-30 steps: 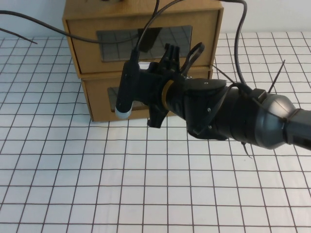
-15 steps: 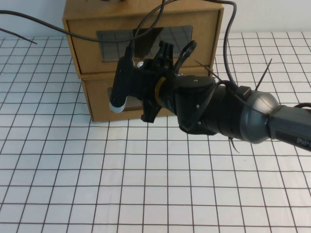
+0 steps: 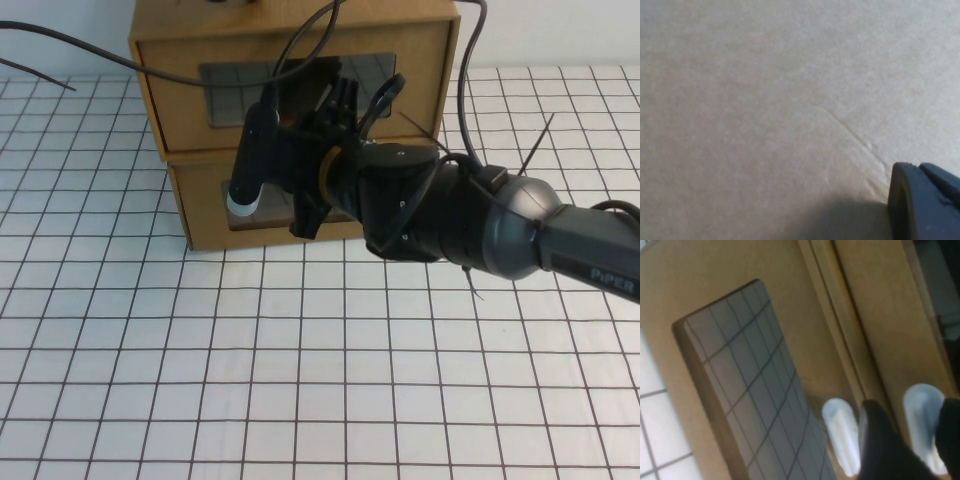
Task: Open the shoe box
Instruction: 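Pull the top drawer of the cardboard box fully open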
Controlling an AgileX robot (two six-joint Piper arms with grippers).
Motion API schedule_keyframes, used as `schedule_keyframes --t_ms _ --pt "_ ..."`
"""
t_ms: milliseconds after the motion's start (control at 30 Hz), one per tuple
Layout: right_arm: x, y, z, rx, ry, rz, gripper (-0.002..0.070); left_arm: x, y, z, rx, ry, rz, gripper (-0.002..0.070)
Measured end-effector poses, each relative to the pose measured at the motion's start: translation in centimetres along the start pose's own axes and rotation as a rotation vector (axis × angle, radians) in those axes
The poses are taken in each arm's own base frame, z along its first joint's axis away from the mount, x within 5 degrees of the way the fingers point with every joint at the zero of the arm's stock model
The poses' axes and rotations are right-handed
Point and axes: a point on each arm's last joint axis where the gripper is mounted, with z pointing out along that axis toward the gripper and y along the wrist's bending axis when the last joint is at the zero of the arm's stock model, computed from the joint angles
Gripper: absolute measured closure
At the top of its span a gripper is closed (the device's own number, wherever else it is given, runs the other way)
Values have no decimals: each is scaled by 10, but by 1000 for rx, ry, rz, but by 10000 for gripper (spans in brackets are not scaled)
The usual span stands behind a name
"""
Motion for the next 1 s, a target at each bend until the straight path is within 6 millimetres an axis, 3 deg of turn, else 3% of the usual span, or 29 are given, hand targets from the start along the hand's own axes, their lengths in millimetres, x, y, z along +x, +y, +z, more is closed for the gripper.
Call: schedule_keyframes --t_ms 433,700,1000 --pt "0 2 7 11 4 -32 447 0 0 0 2 4 0 677" --pt "1 0 8 41 16 -110 577 0 0 0 2 4 0 677" --pt "1 0 9 59 14 -171 600 1 -1 0 4 8 1 677"
